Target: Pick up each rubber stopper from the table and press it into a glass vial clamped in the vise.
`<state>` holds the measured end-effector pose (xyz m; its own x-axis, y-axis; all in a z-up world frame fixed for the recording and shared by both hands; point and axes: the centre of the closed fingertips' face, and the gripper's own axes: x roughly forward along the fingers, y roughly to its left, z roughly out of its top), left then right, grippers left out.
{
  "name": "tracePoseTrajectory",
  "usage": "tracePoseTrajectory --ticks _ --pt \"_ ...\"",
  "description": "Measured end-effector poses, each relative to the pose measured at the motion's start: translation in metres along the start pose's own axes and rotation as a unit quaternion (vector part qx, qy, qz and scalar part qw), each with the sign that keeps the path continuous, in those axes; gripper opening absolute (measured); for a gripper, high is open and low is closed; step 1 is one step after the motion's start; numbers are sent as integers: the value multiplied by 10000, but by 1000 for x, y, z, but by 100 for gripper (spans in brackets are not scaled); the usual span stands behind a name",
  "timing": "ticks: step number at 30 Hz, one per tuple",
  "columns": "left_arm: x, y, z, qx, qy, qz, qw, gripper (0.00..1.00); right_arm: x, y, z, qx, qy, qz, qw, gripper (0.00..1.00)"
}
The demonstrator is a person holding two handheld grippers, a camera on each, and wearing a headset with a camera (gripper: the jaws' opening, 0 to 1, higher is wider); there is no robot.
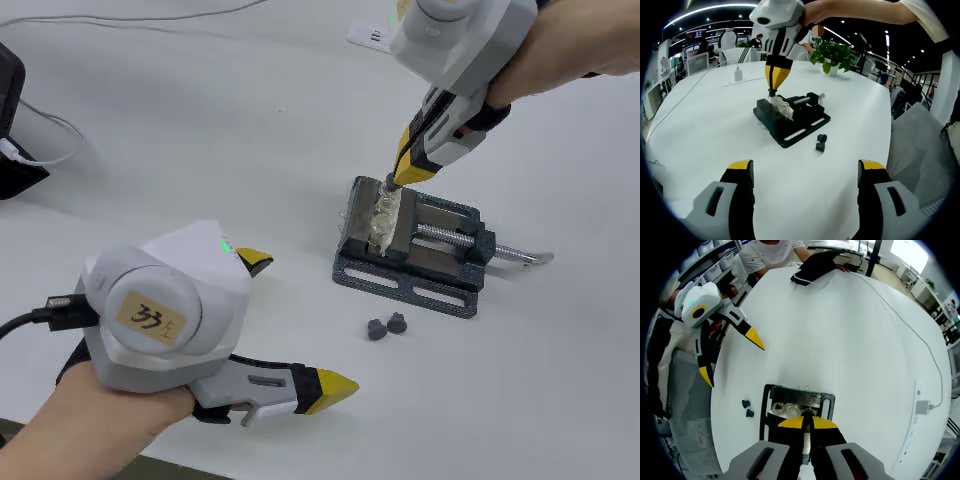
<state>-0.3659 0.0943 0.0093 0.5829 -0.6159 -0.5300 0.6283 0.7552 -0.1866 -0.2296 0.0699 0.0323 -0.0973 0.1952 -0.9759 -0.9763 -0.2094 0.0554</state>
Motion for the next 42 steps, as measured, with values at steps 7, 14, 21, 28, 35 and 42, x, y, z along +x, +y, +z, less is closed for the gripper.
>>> tracePoseTrajectory --ticks 7,14,21,28,35,42 --pt "1 1 -1 -45 -6 2 10000 84 0 1 0 -10 115 30 9999 0" --pt "3 3 2 -80 -52 -25 10000 84 0 4 1 75 118 23 9999 0" --pt "4 9 7 -140 -124 -13 9998 84 0 6 2 130 134 55 9998 0" --pt "5 12 10 -188 -158 -3 9997 84 1 6 3 133 221 83 9996 0" --pt "6 14 9 -262 -173 23 9995 84 1 6 2 109 316 119 9994 0" --pt "7 13 10 -310 -208 40 9993 84 2 2 0 126 285 169 9994 0"
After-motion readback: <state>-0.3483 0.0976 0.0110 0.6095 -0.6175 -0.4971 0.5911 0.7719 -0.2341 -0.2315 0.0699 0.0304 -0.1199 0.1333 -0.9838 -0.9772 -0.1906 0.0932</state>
